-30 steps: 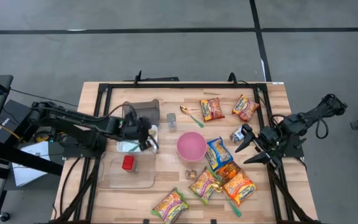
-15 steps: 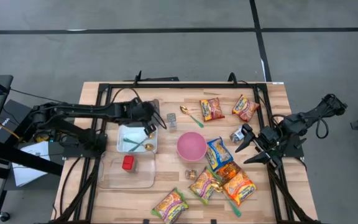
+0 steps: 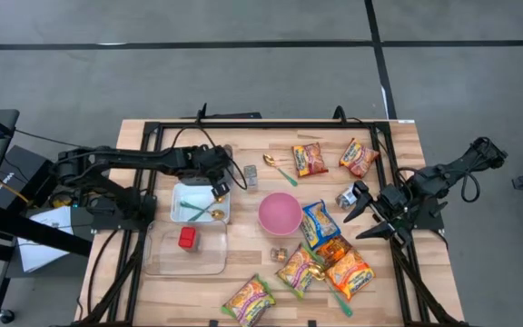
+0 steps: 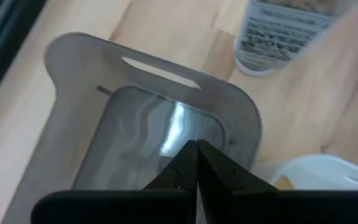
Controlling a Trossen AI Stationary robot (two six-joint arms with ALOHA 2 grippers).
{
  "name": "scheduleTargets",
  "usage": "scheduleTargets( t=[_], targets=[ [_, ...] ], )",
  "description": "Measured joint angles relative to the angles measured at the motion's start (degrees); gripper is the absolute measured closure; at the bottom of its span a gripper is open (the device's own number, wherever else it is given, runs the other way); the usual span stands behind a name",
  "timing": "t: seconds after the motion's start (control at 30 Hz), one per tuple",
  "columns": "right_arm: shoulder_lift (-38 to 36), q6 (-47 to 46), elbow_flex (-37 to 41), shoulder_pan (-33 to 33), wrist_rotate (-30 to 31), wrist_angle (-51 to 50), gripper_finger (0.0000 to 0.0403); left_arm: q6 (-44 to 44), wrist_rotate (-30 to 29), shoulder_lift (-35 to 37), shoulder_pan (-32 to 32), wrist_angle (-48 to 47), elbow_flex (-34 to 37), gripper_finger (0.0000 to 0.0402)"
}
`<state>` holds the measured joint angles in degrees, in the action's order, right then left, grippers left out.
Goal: Pick & Place Food Item
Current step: Adjust the bins, then put the white spice bottle into the transparent bin
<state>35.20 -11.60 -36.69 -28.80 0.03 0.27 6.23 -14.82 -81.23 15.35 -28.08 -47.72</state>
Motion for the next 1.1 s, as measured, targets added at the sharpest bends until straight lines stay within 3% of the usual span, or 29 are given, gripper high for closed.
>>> scheduleTargets(
  t=[0.57, 1.1],
  targets=[
    [0.0, 0.0, 0.0, 0.0, 0.0, -0.9, 0.0188, 0.1, 5.8, 0.1, -0.9, -1.6, 0.0, 0.0401],
    [-0.1, 0.0, 0.0, 0.0, 0.0, -1.2, 0.0188, -1.7, -3.0, 6.5, -0.5, 3.7, 0.0, 0.0398]
  ],
)
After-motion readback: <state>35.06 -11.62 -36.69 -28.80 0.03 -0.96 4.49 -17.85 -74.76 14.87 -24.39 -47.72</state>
